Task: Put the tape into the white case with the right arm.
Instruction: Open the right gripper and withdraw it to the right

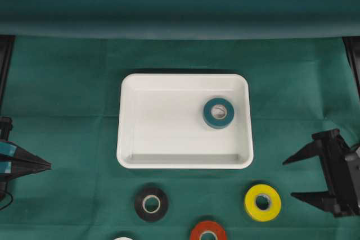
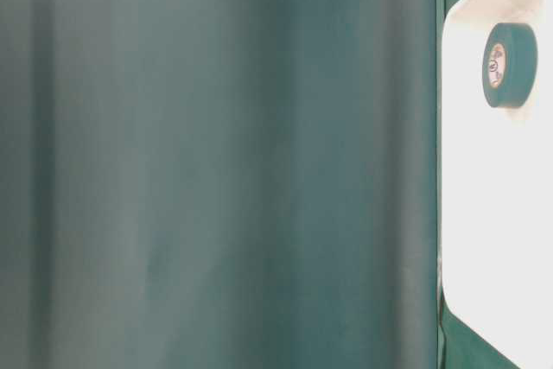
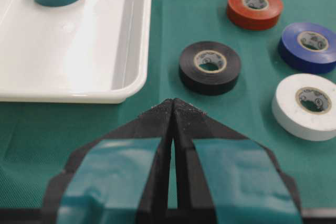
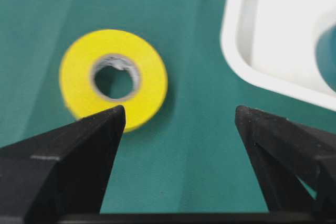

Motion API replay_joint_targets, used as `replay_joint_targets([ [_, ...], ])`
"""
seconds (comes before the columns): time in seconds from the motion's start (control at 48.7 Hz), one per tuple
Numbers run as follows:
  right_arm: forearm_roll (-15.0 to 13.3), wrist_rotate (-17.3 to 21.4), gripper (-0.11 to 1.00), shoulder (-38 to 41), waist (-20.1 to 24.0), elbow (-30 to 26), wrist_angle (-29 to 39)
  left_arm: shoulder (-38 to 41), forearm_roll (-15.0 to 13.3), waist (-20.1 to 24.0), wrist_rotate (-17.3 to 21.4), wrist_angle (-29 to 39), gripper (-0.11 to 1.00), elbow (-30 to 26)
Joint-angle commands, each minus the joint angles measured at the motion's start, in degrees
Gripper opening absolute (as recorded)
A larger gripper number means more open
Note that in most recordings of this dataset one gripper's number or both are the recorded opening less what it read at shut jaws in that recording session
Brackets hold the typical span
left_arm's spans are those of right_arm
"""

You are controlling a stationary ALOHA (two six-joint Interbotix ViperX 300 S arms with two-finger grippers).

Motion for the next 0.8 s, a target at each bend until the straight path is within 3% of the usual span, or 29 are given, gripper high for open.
replay_joint_targets([
  [0.0, -0.18, 0.0, 0.72, -0.18, 1.32, -0.44, -0.44, 0.44, -0.09, 0.0, 0.09, -0.35, 0.0, -0.53],
  [0.41, -0.18, -0.26, 0.72, 0.53, 2.37, -0.26, -5.01, 0.44, -0.09, 0.0, 0.0, -0.26, 0.0, -0.53],
  [0.616, -0.18, -0.26, 0.71, 6.15, 3.78, -1.93, -9.76, 0.44, -0.09, 0.09, 0.0, -0.35, 0.0, -0.44],
  [0.78, -0.18, -0.53, 0.71, 14.33, 6.06, -7.21, -10.55, 0.44, -0.09, 0.0, 0.0, -0.35, 0.0, -0.35],
])
